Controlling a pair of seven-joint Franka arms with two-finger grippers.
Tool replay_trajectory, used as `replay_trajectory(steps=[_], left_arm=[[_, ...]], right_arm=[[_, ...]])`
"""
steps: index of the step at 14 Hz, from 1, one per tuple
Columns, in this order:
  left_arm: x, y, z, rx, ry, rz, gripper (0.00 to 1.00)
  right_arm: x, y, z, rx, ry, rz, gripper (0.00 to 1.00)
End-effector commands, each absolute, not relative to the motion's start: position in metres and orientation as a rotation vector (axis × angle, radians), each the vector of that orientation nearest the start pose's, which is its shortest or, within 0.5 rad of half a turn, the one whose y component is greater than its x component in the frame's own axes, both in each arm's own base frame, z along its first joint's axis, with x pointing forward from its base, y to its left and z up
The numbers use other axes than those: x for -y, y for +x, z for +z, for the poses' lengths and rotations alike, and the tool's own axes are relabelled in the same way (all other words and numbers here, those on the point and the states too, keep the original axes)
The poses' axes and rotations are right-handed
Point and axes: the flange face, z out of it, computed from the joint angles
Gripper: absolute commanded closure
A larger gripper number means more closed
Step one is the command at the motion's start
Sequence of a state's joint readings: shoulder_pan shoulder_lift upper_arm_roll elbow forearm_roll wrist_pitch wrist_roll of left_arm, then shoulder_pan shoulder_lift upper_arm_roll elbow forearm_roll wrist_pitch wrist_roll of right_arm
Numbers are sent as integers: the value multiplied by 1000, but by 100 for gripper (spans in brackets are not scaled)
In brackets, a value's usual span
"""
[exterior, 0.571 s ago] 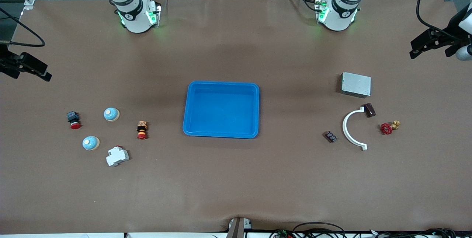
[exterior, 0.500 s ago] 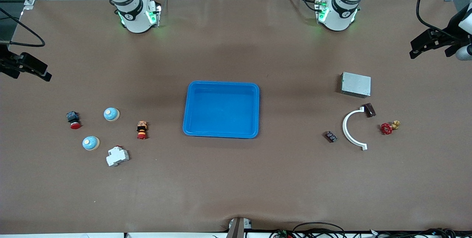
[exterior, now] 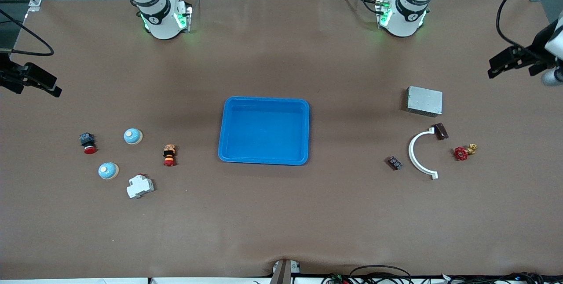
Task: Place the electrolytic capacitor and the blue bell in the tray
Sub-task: 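Move the right gripper to the blue bell while the left gripper nears the capacitor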
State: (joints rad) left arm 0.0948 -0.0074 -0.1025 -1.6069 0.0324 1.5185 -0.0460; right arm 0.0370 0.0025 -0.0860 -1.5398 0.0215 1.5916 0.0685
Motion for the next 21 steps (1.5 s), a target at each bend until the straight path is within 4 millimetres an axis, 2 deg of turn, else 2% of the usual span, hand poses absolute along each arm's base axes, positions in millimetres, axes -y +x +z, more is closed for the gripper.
replay_trajectory(steps=[1, 3, 5, 6, 9, 10, 11, 13, 15, 18, 21], left_arm=[[-13, 569, 584, 93, -3091, 150, 0], [-23, 576, 563, 121, -3092, 162, 0], [-48, 579, 529, 194, -3109, 141, 0], [-51, 583, 509, 224, -3112, 136, 0], [-49, 607, 450, 387, -3193, 190, 0], [-48, 614, 432, 433, -3225, 204, 0], [-49, 621, 415, 469, -3238, 202, 0], [-49, 635, 386, 525, -3270, 193, 0], [-35, 642, 356, 618, -3260, 231, 0], [1, 655, 319, 796, -3197, 266, 0], [16, 666, 292, 1030, -3120, 326, 0]], right_arm=[[25, 555, 639, -194, -3112, -81, 0], [26, 554, 635, -196, -3112, -69, 0], [30, 556, 622, -207, -3113, -60, 0], [33, 558, 610, -210, -3113, -62, 0], [63, 562, 528, -233, -3116, -75, 0], [71, 561, 506, -225, -3118, -92, 0], [82, 558, 486, -234, -3119, -93, 0], [87, 553, 460, -238, -3120, -79, 0], [89, 550, 424, -248, -3122, -86, 0], [87, 544, 366, -246, -3128, -93, 0], [84, 544, 317, -243, -3134, -18, 0]])
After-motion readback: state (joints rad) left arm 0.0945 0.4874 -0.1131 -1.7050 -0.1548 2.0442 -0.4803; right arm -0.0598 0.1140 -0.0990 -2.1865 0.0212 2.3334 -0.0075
